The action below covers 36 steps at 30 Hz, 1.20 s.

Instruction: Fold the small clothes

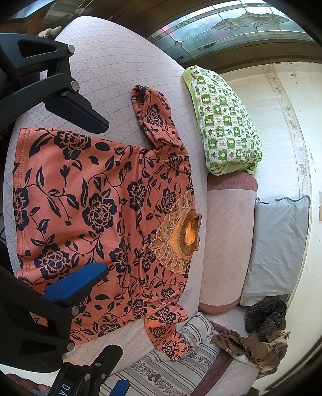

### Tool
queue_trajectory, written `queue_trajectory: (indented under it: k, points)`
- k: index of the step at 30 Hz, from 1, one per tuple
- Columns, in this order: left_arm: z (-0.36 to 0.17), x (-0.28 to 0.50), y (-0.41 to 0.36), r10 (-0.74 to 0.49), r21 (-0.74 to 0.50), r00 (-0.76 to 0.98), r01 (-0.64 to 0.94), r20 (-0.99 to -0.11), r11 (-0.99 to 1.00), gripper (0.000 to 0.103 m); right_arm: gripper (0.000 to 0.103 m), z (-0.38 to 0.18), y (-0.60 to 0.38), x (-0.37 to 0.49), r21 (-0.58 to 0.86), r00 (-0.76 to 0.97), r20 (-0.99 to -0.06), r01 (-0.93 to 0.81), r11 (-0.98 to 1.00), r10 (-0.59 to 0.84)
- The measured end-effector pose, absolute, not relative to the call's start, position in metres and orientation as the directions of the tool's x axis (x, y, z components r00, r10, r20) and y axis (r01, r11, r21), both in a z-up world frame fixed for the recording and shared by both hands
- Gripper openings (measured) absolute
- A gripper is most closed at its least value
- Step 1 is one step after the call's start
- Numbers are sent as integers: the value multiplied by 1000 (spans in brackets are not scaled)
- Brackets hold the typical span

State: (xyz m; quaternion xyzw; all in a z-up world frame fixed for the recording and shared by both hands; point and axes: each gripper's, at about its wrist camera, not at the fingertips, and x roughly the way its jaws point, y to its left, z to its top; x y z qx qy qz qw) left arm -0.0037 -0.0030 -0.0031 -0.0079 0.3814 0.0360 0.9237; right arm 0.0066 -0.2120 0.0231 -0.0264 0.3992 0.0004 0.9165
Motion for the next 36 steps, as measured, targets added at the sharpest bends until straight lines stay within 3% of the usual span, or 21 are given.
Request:
queue_trajectory:
  k: [36]
  points:
    - [-7, -5, -3, 56, 9, 704, -71, -708, 997, 103, 103, 20, -213, 7, 7, 657, -754, -26, 1000, 22]
